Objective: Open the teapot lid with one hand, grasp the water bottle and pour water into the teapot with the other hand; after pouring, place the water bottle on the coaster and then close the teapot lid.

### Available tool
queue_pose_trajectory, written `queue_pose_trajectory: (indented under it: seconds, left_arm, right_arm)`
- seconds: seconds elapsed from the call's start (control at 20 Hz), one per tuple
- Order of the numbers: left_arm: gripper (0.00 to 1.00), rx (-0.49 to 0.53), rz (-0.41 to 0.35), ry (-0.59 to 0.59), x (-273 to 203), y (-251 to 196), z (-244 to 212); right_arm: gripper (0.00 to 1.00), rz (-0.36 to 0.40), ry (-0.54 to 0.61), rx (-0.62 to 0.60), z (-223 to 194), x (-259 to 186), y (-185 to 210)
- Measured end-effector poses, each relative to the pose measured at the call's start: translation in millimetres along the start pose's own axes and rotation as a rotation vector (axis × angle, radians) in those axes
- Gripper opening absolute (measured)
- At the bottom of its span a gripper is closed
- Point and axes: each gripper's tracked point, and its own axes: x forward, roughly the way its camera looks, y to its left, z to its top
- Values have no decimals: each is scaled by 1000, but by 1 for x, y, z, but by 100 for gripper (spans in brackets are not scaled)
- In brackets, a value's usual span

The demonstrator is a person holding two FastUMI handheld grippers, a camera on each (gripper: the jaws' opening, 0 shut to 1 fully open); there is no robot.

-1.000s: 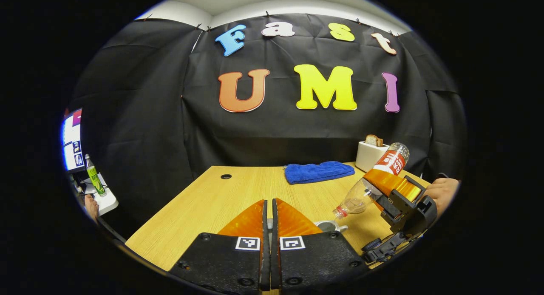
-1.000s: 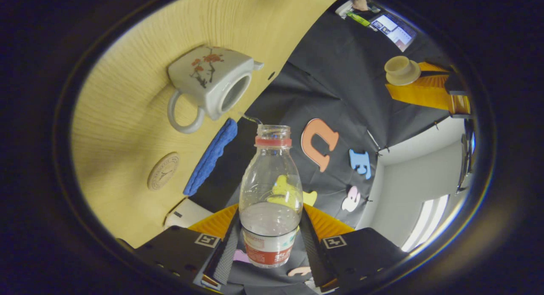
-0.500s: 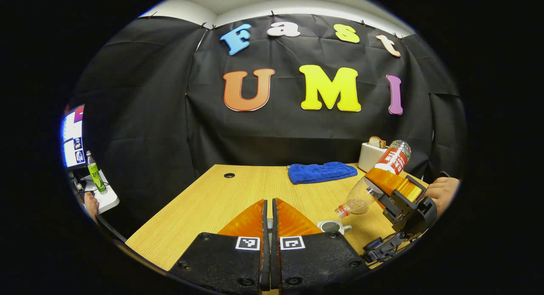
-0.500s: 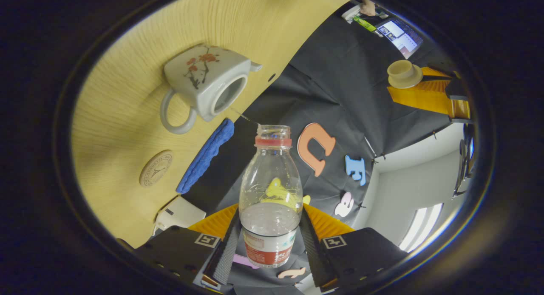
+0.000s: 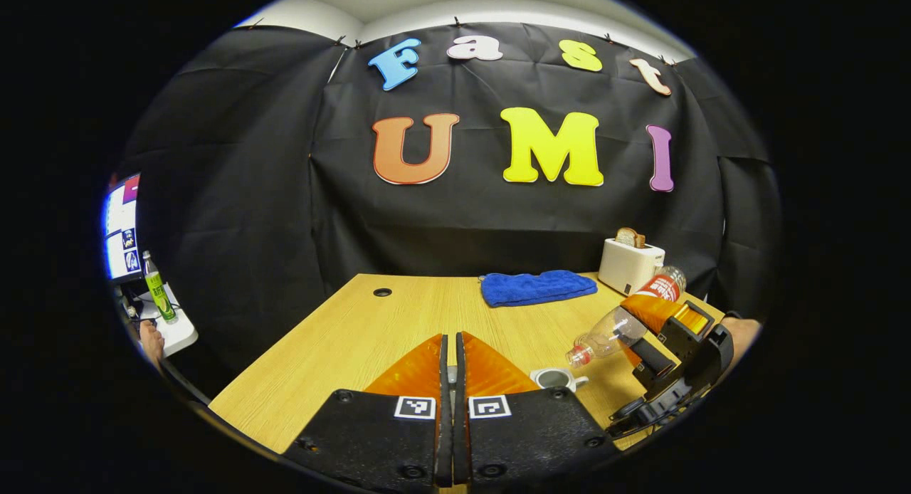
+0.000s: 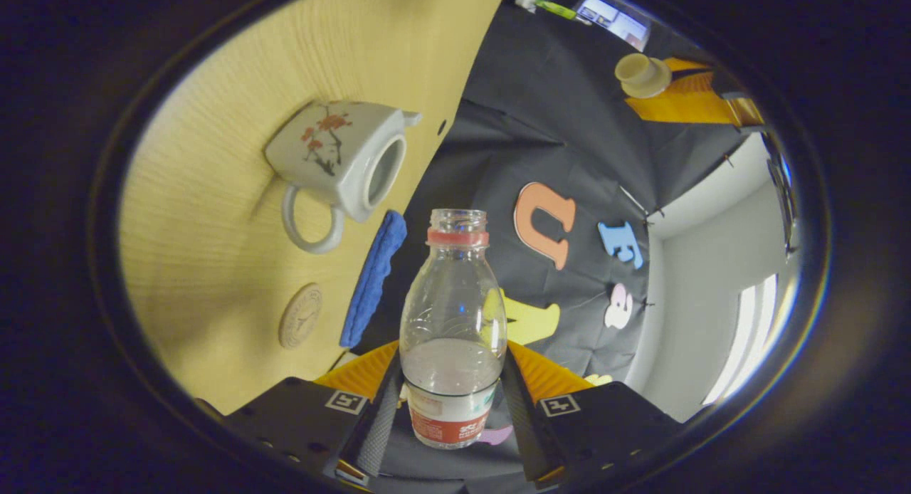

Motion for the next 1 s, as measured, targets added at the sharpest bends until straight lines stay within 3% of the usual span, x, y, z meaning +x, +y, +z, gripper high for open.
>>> queue_pose_trajectory:
  seconds: [0.25, 0.65, 0.85, 0.9, 0.95, 1.0]
  left_arm:
    - [4, 6, -1, 10, 3, -4, -4]
    - [4, 24, -17, 10, 0, -14, -3]
    - [4, 39, -25, 14, 3, -21, -5]
    - [4, 40, -33, 17, 2, -23, -6]
    - [4, 41, -36, 20, 3, -24, -7]
    - [4, 40, -35, 24, 4, -25, -8]
  right_arm:
    - [72, 81, 44, 363, -16, -3, 18]
    - [75, 107, 129, 778, -46, 17, 28]
    - [75, 127, 104, 1053, -51, 30, 30]
    - [69, 125, 115, 1117, -56, 35, 29]
    - [75, 128, 113, 1190, -57, 38, 29]
    - [75, 132, 119, 1264, -60, 42, 29]
